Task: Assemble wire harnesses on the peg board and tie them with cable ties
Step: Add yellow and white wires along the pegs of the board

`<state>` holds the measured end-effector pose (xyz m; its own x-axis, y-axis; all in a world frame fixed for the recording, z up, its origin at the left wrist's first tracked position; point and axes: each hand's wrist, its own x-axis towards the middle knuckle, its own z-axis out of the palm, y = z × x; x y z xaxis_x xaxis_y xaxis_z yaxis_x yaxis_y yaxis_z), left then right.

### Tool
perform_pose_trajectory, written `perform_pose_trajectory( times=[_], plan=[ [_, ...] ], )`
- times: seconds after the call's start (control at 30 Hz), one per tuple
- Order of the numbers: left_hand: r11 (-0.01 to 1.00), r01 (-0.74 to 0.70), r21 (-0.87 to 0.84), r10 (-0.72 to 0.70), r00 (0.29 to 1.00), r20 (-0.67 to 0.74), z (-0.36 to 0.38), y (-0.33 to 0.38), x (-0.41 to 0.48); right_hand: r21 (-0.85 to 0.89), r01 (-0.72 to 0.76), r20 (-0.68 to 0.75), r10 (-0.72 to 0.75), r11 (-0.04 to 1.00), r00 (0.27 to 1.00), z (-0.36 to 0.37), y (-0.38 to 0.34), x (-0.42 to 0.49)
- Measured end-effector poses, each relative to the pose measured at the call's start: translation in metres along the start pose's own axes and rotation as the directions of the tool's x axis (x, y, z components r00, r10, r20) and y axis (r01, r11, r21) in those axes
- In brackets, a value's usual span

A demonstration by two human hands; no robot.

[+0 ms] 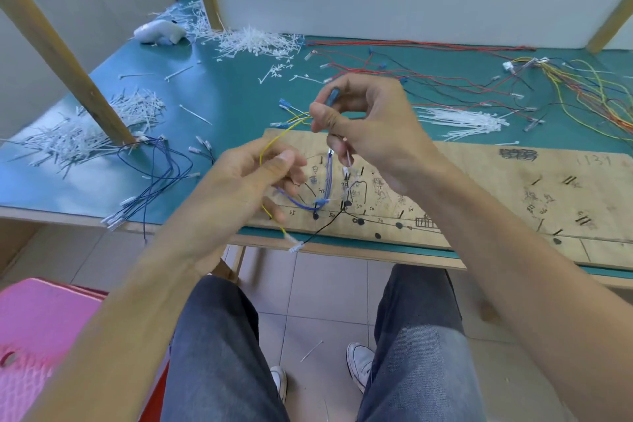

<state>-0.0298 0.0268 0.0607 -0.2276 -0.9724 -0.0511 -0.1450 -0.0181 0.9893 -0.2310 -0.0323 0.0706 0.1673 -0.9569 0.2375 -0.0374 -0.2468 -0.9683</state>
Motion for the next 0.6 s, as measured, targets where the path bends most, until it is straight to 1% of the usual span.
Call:
perform_pose_trajectory(
  times=[0.07,0.1,0.2,0.3,0.33,0.4,0.47,0.5,0.53,0.6],
  plan=[
    [0.998,-0.016,0.067,0.016,1.000,-0.001,0.008,0.001,0.001,0.088,-0.109,0.082,0.102,0.990,0.991,-0.003,-0.003,0.001],
    [0.998,-0.012,0.063,0.010,0.999,0.041,0.012,0.002,0.001,0.107,-0.135,0.101,0.124,0.985,0.987,-0.004,-0.004,0.002],
    [0.998,0.046,-0.041,-0.037,0.979,0.200,0.017,0.001,-0.002,0.170,-0.210,0.133,0.189,0.963,0.973,-0.006,-0.006,0.004],
    [0.998,0.015,-0.055,-0.001,0.966,0.258,0.016,-0.002,-0.004,0.236,-0.259,0.163,0.225,0.937,0.961,-0.010,-0.006,0.008],
    [0.998,0.019,-0.065,0.000,0.962,0.273,0.016,-0.003,-0.005,0.213,-0.240,0.159,0.209,0.947,0.965,-0.011,-0.005,0.009],
    [0.988,0.064,-0.138,-0.023,0.960,0.279,0.013,-0.005,-0.006,0.113,-0.151,0.142,0.135,0.982,0.981,-0.012,-0.003,0.010],
    [0.960,0.133,-0.248,-0.071,0.967,0.245,0.008,-0.007,-0.008,0.009,-0.069,0.140,0.067,0.998,0.988,-0.012,0.002,0.009],
    [0.949,0.155,-0.275,-0.094,0.970,0.222,0.006,-0.008,-0.009,-0.030,-0.055,0.136,0.059,0.998,0.989,-0.013,0.006,0.008],
    [0.951,0.162,-0.263,-0.109,0.973,0.203,0.005,-0.009,-0.010,-0.057,-0.057,0.129,0.064,0.997,0.990,-0.013,0.009,0.008],
    [0.973,0.155,-0.174,-0.122,0.976,0.183,0.006,-0.013,-0.015,-0.129,-0.047,0.119,0.062,0.991,0.991,-0.012,0.016,0.007]
  ],
)
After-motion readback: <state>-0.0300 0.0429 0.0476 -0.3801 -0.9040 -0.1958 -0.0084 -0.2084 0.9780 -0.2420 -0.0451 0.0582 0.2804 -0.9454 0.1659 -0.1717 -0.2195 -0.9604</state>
